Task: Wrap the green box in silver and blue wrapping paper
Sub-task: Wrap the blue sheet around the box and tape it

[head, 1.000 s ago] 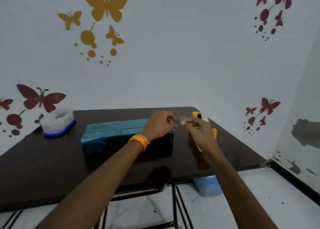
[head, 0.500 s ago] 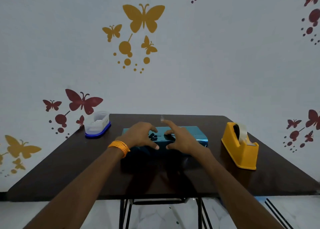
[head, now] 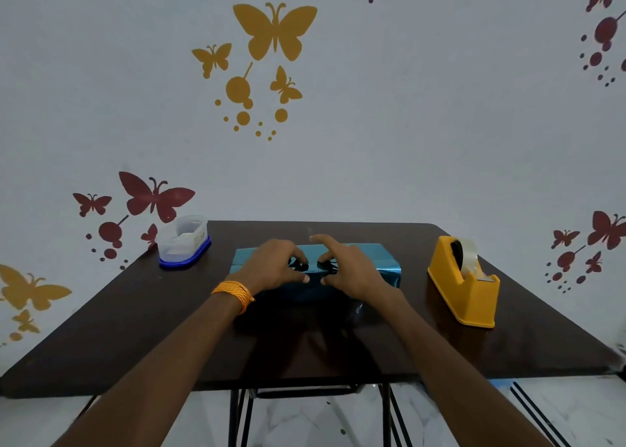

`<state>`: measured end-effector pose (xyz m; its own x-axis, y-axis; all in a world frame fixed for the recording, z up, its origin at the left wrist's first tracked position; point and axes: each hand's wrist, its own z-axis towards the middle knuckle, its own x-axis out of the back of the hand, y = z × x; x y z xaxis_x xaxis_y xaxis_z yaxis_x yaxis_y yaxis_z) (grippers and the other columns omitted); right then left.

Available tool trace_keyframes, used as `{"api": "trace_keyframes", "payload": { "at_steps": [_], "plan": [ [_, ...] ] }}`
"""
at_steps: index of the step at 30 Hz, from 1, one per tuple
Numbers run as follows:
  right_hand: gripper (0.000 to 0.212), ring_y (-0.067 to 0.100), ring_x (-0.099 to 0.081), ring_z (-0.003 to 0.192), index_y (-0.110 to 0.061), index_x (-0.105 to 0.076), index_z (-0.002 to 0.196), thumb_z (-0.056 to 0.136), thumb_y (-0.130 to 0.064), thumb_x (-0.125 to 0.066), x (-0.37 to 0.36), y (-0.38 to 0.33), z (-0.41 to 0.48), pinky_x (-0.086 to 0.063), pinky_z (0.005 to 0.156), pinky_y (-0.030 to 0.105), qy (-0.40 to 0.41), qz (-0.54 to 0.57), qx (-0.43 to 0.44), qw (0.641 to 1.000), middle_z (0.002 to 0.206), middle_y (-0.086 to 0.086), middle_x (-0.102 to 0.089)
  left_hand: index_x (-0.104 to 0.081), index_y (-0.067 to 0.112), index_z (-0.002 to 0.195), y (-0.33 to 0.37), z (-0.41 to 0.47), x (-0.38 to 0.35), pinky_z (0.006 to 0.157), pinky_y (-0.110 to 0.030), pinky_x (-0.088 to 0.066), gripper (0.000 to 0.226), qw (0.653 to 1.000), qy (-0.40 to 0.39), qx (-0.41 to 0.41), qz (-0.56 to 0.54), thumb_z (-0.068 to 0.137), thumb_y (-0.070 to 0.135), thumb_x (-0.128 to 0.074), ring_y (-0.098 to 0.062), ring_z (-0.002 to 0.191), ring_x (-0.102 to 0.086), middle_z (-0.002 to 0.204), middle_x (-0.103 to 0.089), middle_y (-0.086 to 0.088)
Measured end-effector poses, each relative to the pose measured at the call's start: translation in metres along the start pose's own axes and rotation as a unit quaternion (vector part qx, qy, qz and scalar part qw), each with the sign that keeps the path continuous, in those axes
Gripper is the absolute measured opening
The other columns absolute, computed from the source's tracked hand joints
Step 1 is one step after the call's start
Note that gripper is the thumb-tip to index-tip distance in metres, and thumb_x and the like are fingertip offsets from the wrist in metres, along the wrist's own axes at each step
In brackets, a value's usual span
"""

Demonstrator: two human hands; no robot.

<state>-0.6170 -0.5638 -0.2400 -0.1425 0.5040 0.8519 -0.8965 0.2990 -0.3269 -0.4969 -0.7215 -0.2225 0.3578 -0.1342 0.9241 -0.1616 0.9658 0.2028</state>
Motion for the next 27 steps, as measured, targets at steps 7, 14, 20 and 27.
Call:
{"api": "trace_keyframes", "payload": {
  "at_steps": [7, 14, 20, 27],
  "plan": [
    [0.091, 0.017, -0.066, 0.102, -0.039, -0.033, 0.146, 0.074, -0.021, -0.085, 0.001, 0.001, 0.002, -0.055, 0.092, 0.041, -0.019, 0.029, -0.006, 0.999, 0.116, -0.002, -0.071, -0.072, 0.023, 0.112, -0.003, 0.000, -0.005, 0.086, -0.030, -0.048, 0.040, 1.000, 0.005, -0.006, -0.012, 0.077, 0.042, -0.080, -0.015, 0.103, -0.059, 0.115, -0.064, 0.005],
    [0.076, 0.013, -0.069, 0.099, -0.036, -0.038, 0.148, 0.087, -0.008, -0.074, 0.008, 0.011, 0.023, -0.055, 0.094, 0.033, 0.014, 0.107, -0.009, 0.994, 0.108, 0.002, -0.073, -0.068, 0.019, 0.118, -0.007, 0.001, -0.005, 0.080, -0.023, -0.046, 0.050, 0.996, 0.038, 0.013, -0.086, 0.082, 0.053, -0.071, -0.011, 0.100, -0.060, 0.115, -0.065, 0.004],
    [0.073, 0.009, -0.069, 0.078, -0.030, -0.040, 0.149, 0.088, -0.003, -0.070, 0.008, 0.008, 0.041, -0.054, 0.073, 0.022, -0.039, 0.037, 0.036, 0.998, 0.092, -0.001, -0.076, -0.065, 0.020, 0.122, -0.013, 0.004, -0.006, 0.086, -0.026, -0.047, 0.056, 0.995, 0.044, 0.009, -0.090, 0.076, 0.051, -0.078, -0.013, 0.106, -0.059, 0.118, -0.066, 0.001],
    [0.074, 0.010, -0.069, 0.082, -0.029, -0.040, 0.148, 0.084, -0.012, -0.074, 0.003, 0.012, 0.052, -0.059, 0.081, 0.034, -0.038, 0.005, 0.057, 0.998, 0.089, -0.003, -0.076, -0.056, 0.020, 0.131, -0.011, 0.008, -0.010, 0.092, -0.038, -0.048, 0.079, 0.996, 0.072, 0.000, -0.055, 0.067, 0.059, -0.080, -0.019, 0.112, -0.056, 0.125, -0.062, 0.001]
  ]
}}
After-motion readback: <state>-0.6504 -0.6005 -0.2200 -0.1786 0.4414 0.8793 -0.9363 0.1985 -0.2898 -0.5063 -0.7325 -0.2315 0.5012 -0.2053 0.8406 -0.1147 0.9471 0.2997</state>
